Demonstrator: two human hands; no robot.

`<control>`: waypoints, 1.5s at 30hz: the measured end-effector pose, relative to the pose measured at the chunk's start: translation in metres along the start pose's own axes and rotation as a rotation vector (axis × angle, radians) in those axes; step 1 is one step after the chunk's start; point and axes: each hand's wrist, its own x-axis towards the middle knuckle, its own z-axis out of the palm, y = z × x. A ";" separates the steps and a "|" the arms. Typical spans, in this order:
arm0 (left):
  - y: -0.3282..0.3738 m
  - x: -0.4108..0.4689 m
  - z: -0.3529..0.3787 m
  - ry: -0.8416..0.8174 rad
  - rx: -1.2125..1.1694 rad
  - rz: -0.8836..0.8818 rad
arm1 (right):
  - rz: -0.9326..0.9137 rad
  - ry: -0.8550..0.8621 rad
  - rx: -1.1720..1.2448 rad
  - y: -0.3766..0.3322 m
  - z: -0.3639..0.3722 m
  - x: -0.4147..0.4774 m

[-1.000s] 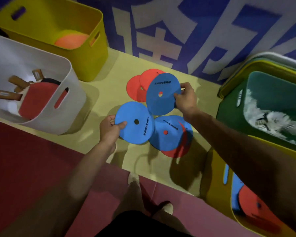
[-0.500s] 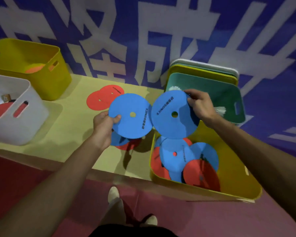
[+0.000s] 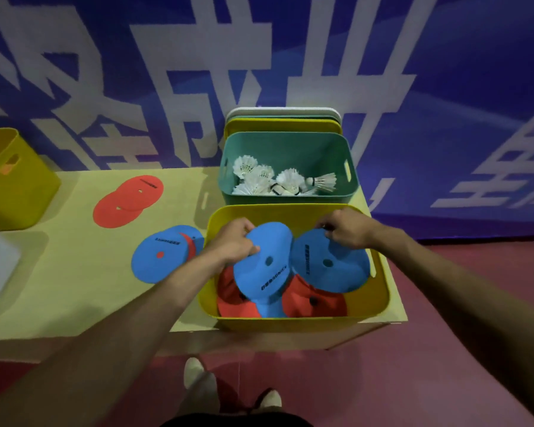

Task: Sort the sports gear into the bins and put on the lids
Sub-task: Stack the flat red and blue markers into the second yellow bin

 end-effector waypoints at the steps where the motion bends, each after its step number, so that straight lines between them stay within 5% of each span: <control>1: 0.000 0.005 0.009 -0.031 0.020 -0.012 | 0.000 -0.021 -0.010 0.004 0.004 -0.001; 13: -0.018 0.027 0.047 -0.116 0.303 -0.054 | 0.013 -0.200 -0.007 0.008 0.032 0.012; 24: -0.009 0.002 -0.011 0.028 -0.241 0.110 | 0.010 -0.240 -0.159 -0.019 0.023 0.036; 33: -0.012 -0.022 -0.078 0.242 -0.595 0.184 | -0.156 0.003 0.181 -0.085 -0.026 0.052; 38: -0.046 -0.023 -0.119 0.357 -0.593 0.119 | -0.213 0.135 0.371 -0.145 -0.037 0.084; 45: -0.133 0.004 -0.172 0.417 -0.572 -0.097 | -0.167 0.061 0.414 -0.230 -0.012 0.150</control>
